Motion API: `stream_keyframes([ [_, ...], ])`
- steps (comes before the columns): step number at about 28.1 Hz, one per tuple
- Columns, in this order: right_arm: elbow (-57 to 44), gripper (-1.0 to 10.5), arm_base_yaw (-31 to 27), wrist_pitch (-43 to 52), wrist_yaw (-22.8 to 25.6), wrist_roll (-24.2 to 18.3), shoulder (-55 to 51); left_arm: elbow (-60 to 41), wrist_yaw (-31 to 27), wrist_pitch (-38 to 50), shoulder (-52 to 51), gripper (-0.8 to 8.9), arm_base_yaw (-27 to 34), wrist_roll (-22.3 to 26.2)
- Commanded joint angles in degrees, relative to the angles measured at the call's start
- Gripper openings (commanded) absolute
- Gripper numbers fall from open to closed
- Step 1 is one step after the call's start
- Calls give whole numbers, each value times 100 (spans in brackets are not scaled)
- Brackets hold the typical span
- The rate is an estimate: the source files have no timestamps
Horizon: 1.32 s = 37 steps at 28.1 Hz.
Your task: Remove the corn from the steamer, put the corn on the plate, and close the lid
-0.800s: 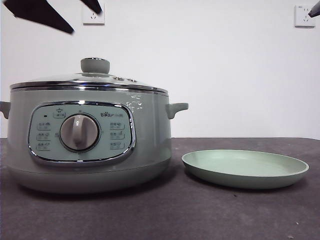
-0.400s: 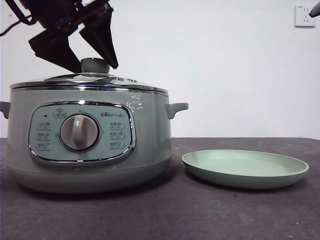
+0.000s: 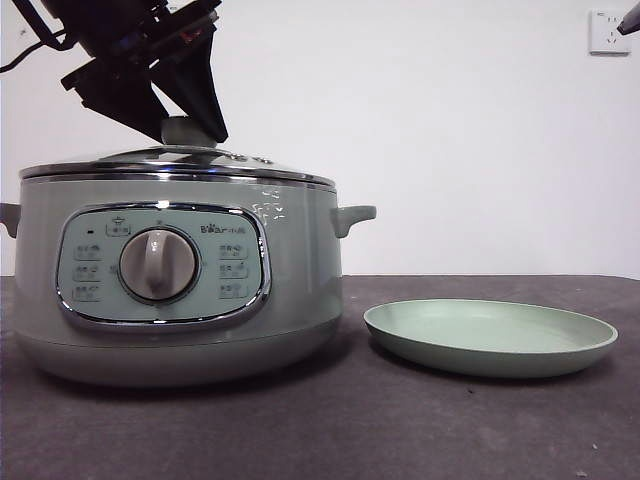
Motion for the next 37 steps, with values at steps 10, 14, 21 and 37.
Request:
stream_keyframes([
  [10, 26, 405, 564, 577, 15, 363, 188, 737, -273, -181, -374, -9, 24, 111],
  [14, 42, 405, 1128, 916, 37, 577, 470, 1054, -605, -356, -782, -9, 26, 114],
  [21, 555, 405, 2330, 1062, 879, 516, 1499, 1377, -1381, -675, -1690, -9, 26, 136],
  [37, 4079, 406, 4251, 144, 2903, -295, 5480, 1377, -2710, -1388, -3836, -9, 24, 133],
])
